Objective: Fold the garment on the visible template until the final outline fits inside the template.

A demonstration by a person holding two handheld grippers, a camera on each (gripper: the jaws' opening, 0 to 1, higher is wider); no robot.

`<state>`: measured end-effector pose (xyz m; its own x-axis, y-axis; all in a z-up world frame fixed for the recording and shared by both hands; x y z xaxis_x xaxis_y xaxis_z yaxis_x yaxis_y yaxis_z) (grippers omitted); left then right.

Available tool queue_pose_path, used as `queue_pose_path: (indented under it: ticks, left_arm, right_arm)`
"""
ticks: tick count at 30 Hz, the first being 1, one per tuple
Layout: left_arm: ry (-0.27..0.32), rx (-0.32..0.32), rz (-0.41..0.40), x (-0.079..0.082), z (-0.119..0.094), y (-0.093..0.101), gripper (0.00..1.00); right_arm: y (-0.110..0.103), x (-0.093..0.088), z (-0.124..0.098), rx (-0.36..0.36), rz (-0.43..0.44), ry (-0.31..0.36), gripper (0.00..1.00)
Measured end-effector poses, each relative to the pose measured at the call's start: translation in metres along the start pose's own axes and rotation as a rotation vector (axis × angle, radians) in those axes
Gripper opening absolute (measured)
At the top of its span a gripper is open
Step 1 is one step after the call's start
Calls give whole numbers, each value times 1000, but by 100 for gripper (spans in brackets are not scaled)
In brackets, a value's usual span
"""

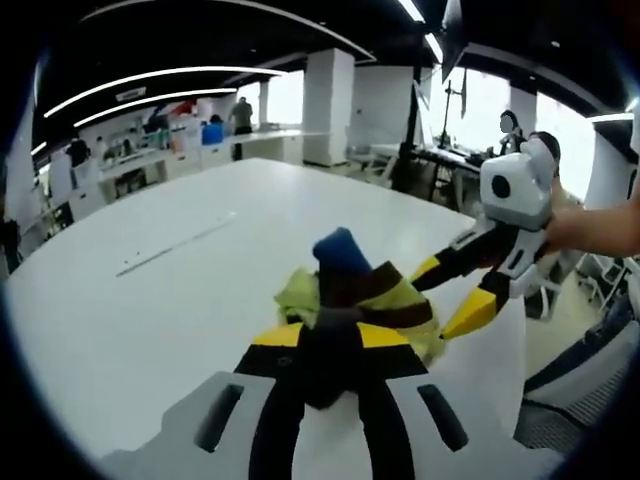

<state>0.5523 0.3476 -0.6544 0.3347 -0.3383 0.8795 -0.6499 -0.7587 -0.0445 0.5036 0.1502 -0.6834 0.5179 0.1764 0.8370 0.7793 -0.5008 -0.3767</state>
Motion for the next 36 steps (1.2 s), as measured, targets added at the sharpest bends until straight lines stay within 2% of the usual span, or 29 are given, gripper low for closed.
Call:
queue_pose_path:
  ticks: [6, 12, 17, 23, 29, 36]
  left_arm:
    - [-28, -7, 17, -6, -1, 2, 1]
    - [-39, 8, 26, -10, -5, 4, 0]
    - [-38, 25, 27, -11, -9, 7, 0]
    - [-40, 37, 27, -12, -14, 8, 0]
    - [-38, 68, -1, -16, -20, 9, 0]
    - [-44, 84, -36, -23, -25, 8, 0]
  right_arm:
    - [2, -1, 1, -28, 23, 8, 33]
    - [0, -3, 4, -29, 50, 8, 23]
    - [2, -10, 6, -50, 101, -12, 7]
    - [0, -10, 8, -44, 145, 17, 0]
    - [-9, 6, 5, -45, 126, 76, 0]
    - [-26, 31, 10, -1, 31, 108, 0]
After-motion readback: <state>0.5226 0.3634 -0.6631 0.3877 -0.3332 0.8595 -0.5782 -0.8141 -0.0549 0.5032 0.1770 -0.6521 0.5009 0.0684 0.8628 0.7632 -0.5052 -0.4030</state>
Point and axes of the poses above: the point that each gripper's makers call its tool centre point, and the gripper's own axes: z roughly forward along the fingers, y roughly to its right, x roughly out of its top, the point moved 9 cm from there along -z, roughly backward along the fingers, and after that the axes turned 13 degrees about x, right-handed, at the moved point
